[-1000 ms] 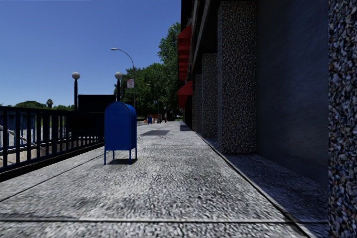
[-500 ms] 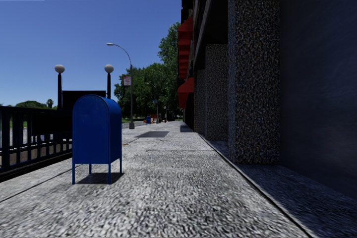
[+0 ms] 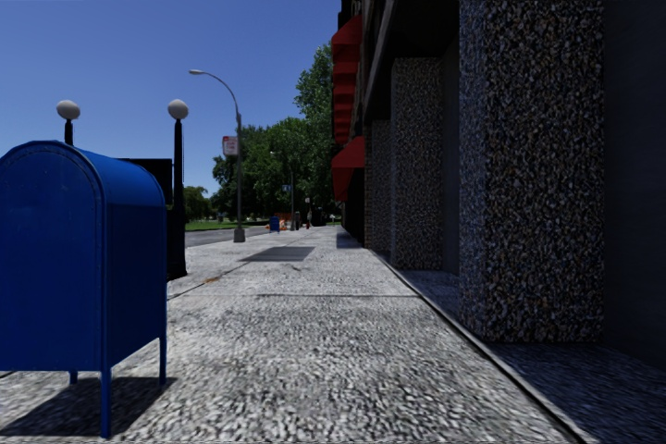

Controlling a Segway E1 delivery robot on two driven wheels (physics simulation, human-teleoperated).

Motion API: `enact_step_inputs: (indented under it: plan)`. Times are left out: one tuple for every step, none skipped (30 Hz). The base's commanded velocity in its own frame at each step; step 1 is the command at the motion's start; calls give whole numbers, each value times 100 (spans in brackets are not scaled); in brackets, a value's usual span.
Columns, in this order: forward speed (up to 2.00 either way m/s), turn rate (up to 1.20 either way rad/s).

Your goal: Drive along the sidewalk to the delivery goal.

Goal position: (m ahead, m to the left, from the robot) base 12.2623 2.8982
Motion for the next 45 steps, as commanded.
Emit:
enact_step_inputs:
  plan:
    - [200, 0]
    - [200, 0]
    - [200, 0]
    - [200, 0]
    - [200, 0]
    - [200, 0]
    - [200, 0]
    - [200, 0]
    - [200, 0]
    - [200, 0]
    - [200, 0]
    - [200, 0]
    - [200, 0]
    - [200, 0]
    - [200, 0]
    - [200, 4]
    - [200, 11]
    - [200, 16]
    - [200, 16]
    - [200, 19]
    - [200, 21]
    - [200, 25]
    - [200, 26]
    - [200, 26]
    - [200, 30]
    - [200, 33]
    - [200, 34]
    - [200, 34]
    - [200, 36]
    - [200, 38]
    - [200, 39]
    - [200, 39]
    - [200, 39]
    - [200, 39]
    - [200, 39]
    - [200, 39]
    - [200, 39]
    - [200, 39]
    - [200, 39]
    - [200, 39]
    - [200, 39]
    - [200, 39]
    - [200, 39]
    - [200, 39]
    - [200, 39]
